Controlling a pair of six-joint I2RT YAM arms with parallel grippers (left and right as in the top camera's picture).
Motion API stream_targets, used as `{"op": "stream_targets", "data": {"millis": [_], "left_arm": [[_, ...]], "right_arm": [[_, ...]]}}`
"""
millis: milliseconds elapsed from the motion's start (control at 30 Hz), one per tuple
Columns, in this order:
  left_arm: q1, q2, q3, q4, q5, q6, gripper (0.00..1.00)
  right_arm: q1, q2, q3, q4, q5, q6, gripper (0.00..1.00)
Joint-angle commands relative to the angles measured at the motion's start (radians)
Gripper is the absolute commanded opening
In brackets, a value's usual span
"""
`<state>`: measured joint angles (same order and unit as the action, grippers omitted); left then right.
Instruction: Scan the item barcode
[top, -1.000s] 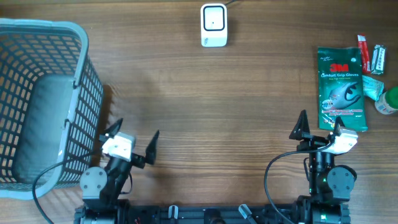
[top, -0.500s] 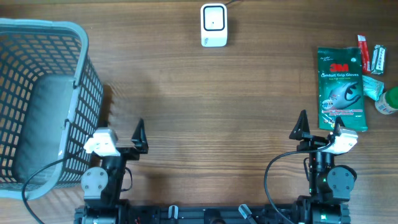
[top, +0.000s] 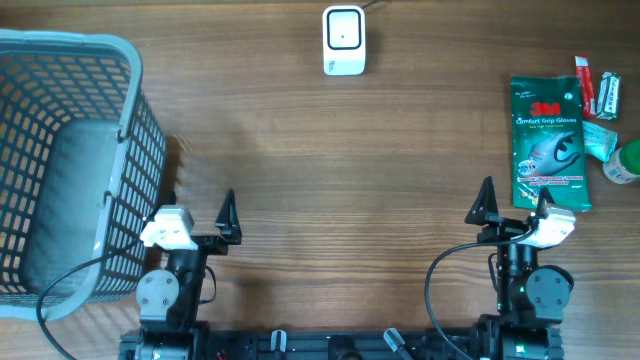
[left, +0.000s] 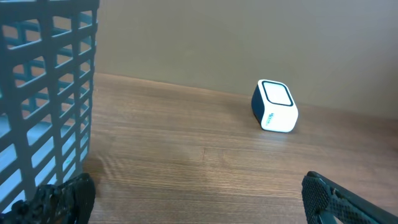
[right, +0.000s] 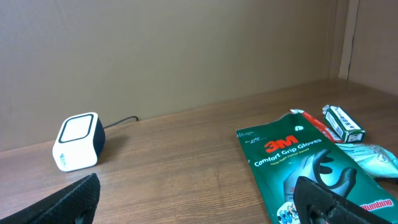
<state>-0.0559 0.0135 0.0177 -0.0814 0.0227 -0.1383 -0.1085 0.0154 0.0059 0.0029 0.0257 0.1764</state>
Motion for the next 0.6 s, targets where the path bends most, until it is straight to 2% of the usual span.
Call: {"op": "stream_targets", "data": {"millis": [0, 567], "left_arm": [[-0.008, -0.009, -0.011, 0.003, -0.013, 0.026, 1.00], [-0.007, -0.009, -0.011, 0.007, -0.013, -0.003, 1.00]], "right_arm": [[-0.009, -0.011, -0.001, 0.004, -0.017, -0.019, 1.00], [-0.009, -0.011, -0.001, 0.004, -0.017, -0.019, 1.00]]}}
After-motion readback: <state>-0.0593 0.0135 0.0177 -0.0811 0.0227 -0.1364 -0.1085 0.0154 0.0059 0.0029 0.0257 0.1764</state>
